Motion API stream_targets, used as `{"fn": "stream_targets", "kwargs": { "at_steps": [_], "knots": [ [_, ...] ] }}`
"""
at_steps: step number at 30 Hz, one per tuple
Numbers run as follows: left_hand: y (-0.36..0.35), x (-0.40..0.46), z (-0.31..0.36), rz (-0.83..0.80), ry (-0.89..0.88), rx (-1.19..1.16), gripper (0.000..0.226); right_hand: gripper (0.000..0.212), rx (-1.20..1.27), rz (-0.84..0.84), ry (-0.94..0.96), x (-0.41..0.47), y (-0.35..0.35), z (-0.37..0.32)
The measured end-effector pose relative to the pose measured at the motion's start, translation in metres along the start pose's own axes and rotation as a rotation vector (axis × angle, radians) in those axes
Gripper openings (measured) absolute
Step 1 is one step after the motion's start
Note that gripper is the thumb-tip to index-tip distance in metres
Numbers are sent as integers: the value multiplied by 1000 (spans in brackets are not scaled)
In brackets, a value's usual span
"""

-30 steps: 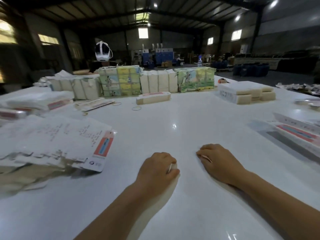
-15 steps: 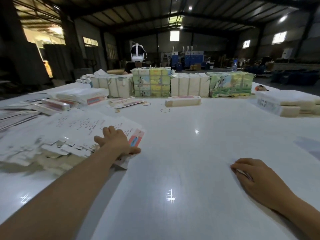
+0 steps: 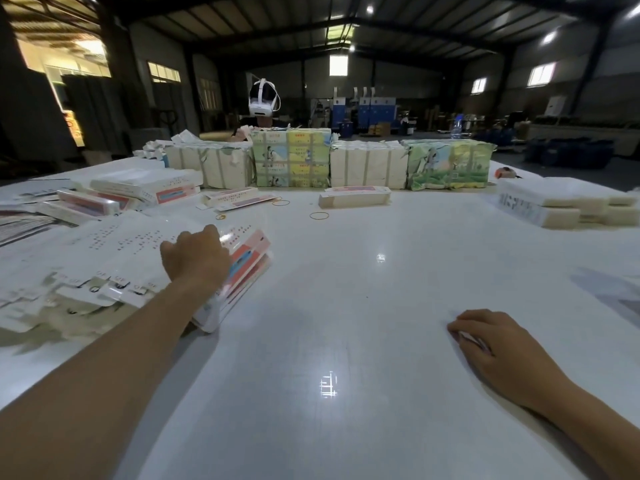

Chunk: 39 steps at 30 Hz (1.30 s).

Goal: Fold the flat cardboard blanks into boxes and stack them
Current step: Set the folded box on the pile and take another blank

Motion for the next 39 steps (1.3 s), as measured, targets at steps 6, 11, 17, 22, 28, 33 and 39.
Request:
{"fn": "stream_targets", "kwargs": {
  "at_steps": [6,11,17,22,28,33,39],
  "knots": [
    [18,-44,73,-309,-300,-703,8,31,282,159,-118,1,16,-1],
    [6,-125,131,-674,-530,-839,14,24,1177,81,-444,-9,17,-4],
    [-1,-160,150,-581,-704,-516,43,23,1154,-28,-451,-15,10,-10],
    [2,-185,183,-429,-911,-242,100,25,1212,30,-403,-14,11,-15],
    [6,-182,184,-198,-768,-249,89,34,1118,165,-309,-21,22,-14],
    [14,-175,168,-104,-676,-338,84,27,788,90,-67,-24,20,-32],
    [22,-179,166,-43,-683,-289,56,16,1050,-70,-254,-23,5,-28]
  ]
}}
Point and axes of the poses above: each hand's wrist, its own x-axis towards the middle knuckle, its own y-axis out of the back of the hand, z = x × y, the point moved 6 cm from there along x, towards the middle knuckle, and after that the axes turned 2 degrees about -y, right-handed, at the moved point
